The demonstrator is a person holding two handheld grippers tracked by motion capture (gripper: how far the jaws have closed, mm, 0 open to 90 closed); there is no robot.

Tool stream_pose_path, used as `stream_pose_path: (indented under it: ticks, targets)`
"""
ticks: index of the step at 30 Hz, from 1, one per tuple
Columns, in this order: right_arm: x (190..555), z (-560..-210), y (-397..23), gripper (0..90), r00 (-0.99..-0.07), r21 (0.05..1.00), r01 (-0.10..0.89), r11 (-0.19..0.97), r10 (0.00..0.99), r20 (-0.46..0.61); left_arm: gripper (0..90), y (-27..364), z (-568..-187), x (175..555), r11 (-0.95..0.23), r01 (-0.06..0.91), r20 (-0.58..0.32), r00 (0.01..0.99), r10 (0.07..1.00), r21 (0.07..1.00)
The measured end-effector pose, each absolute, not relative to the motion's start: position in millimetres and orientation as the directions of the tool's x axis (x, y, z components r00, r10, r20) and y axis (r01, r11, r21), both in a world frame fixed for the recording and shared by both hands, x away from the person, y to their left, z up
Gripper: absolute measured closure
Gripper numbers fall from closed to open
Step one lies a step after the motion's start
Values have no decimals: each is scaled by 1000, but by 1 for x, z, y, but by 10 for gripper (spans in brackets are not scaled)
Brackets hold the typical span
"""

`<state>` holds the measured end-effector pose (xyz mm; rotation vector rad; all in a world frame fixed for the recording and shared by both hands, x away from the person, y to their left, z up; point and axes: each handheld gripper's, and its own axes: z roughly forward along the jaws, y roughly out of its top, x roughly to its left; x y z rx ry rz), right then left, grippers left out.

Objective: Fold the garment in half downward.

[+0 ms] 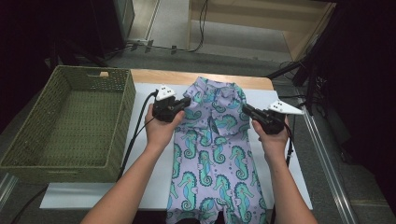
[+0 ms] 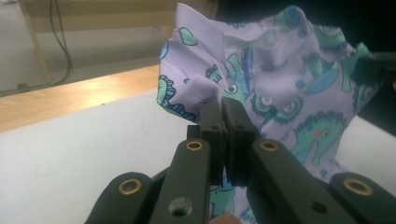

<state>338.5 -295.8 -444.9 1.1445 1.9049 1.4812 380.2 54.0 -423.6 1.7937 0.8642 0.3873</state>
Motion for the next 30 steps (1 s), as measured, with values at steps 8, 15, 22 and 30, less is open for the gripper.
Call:
stream_pose_path:
  ticks: [8,15,22,30]
  targets:
    - [290,-457,-295,851,-562,956,279,85,822,91,877,61,-442,337,-189,352,-140,725,675,917]
    - [244,-479,-296,850,-574,952,292,87,812,102,876,74,-462,293,-232,342,-124,762,635,911]
    - [200,-499,-298,848,-592,930,332,155,802,78,876,84,-477,256,-278,351,-125,792,598,894]
    - [159,-504,-299,848,-602,917,352,189,796,67,875,88,-481,220,-341,315,-80,826,557,886]
